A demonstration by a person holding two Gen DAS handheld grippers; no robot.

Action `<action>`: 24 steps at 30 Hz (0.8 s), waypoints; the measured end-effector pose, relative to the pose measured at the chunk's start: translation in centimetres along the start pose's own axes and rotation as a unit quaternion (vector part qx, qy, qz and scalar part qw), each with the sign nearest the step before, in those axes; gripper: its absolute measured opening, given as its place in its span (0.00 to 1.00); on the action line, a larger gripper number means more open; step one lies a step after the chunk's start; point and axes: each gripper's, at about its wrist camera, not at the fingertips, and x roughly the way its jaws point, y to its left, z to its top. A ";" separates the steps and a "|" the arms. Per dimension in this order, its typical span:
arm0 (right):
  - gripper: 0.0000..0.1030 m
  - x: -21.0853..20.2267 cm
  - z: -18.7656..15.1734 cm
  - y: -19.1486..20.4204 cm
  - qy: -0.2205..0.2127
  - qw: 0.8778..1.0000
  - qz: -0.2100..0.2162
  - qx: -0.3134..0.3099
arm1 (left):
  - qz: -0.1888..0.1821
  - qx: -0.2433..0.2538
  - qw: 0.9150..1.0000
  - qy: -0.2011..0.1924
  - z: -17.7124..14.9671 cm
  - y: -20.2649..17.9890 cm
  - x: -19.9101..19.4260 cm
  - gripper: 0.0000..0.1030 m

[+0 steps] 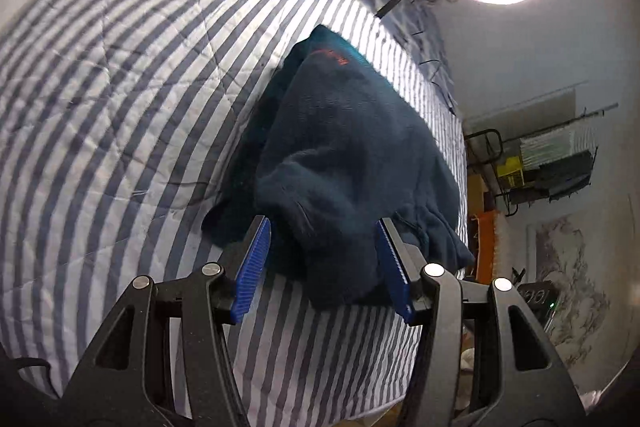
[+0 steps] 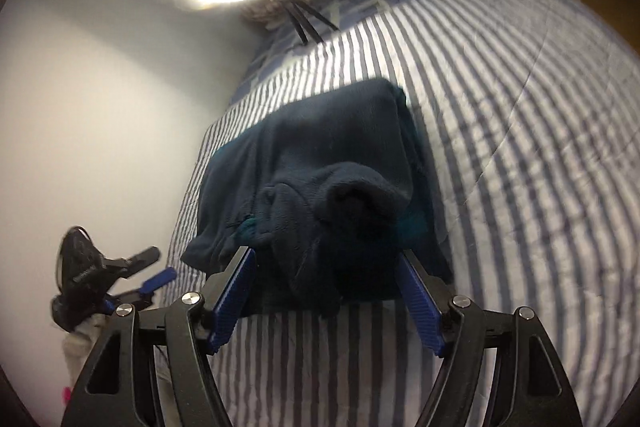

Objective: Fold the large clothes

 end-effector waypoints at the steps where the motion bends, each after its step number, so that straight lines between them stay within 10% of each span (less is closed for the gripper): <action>1: 0.73 0.3 0.0 -0.1 0.002 1.000 0.002 0.002 | -0.003 -0.011 1.000 0.005 0.3 0.3 0.7 0.53; 4: 0.65 1.7 0.4 -0.5 0.009 1.000 0.004 0.003 | 0.002 -0.023 1.000 0.006 0.9 0.8 2.1 0.53; 7: 0.15 3.2 0.7 -0.9 0.041 0.999 0.035 0.009 | 0.005 -0.004 1.000 0.012 1.3 0.0 3.3 0.02; 9: 0.09 3.1 0.6 -1.1 0.040 0.998 0.048 0.019 | 0.008 0.009 1.000 0.004 1.3 -0.5 3.1 0.02; 13: 0.08 1.4 0.0 -1.0 0.044 0.994 0.098 0.035 | 0.021 0.045 0.999 -0.007 0.7 -1.1 1.6 0.02; 22: 0.09 4.4 -2.7 -0.7 0.103 0.994 0.017 -0.015 | 0.107 0.095 0.990 0.012 -1.4 0.5 3.3 0.02; 24: 0.22 3.3 -2.4 0.3 0.107 0.993 0.002 -0.041 | 0.125 0.130 0.983 0.004 -1.6 -1.0 2.7 0.06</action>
